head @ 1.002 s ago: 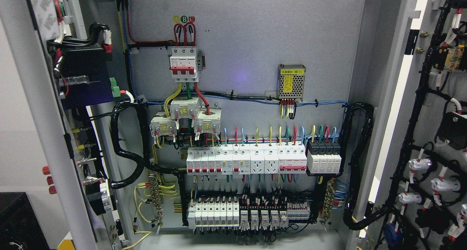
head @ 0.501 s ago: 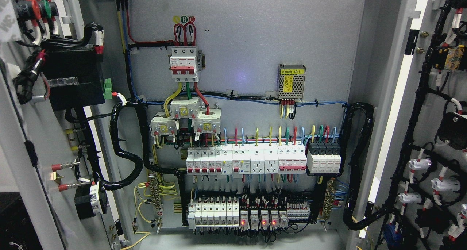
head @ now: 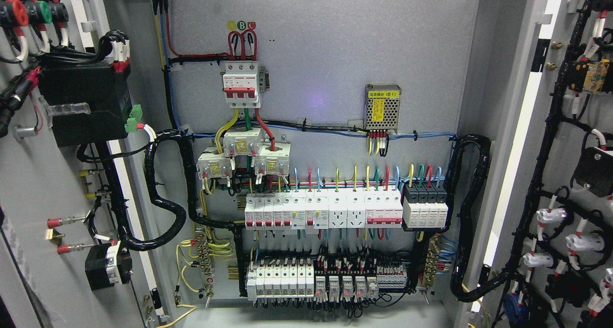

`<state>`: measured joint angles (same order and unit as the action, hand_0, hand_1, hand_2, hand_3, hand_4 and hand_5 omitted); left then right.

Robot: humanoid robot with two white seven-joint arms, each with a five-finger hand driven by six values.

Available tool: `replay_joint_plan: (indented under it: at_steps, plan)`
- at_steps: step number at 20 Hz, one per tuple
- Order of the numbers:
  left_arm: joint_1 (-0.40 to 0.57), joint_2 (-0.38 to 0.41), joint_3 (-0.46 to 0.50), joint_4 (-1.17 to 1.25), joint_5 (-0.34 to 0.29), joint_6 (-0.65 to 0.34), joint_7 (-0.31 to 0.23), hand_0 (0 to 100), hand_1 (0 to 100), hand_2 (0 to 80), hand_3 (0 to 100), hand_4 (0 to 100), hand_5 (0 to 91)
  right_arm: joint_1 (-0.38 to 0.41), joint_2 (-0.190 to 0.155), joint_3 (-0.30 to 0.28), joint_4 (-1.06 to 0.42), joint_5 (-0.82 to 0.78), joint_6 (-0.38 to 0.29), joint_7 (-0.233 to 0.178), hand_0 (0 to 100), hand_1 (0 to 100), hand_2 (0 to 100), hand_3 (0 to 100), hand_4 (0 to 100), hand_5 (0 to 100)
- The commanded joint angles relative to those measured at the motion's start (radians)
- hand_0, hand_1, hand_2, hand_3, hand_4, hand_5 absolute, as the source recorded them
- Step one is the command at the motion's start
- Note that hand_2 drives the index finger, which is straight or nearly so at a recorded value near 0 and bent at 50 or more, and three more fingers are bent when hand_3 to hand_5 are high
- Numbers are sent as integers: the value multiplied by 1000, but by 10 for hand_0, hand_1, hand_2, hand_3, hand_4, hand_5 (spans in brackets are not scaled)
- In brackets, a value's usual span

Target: Open door with both hands

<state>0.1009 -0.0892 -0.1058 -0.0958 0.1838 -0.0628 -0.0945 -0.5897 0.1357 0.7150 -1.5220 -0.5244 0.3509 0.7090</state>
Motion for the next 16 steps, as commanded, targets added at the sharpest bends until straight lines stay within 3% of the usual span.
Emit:
replay_joint_plan:
  at_steps: [1, 7, 16]
  plan:
    - [107, 31, -2, -272, 3, 0, -1, 0, 0, 0, 0, 0, 0, -19, 13, 57, 17, 0, 0, -2, 192, 0, 0, 0, 0, 0]
    - [244, 94, -17, -551, 8, 0, -1, 0, 0, 0, 0, 0, 0, -32, 13, 61, 28, 0, -1, -29, 192, 0, 0, 0, 0, 0]
    - [410, 189, -67, -928, 6, -2, -1, 0, 0, 0, 0, 0, 0, -78, 13, 158, 59, 0, -1, -46, 192, 0, 0, 0, 0, 0]
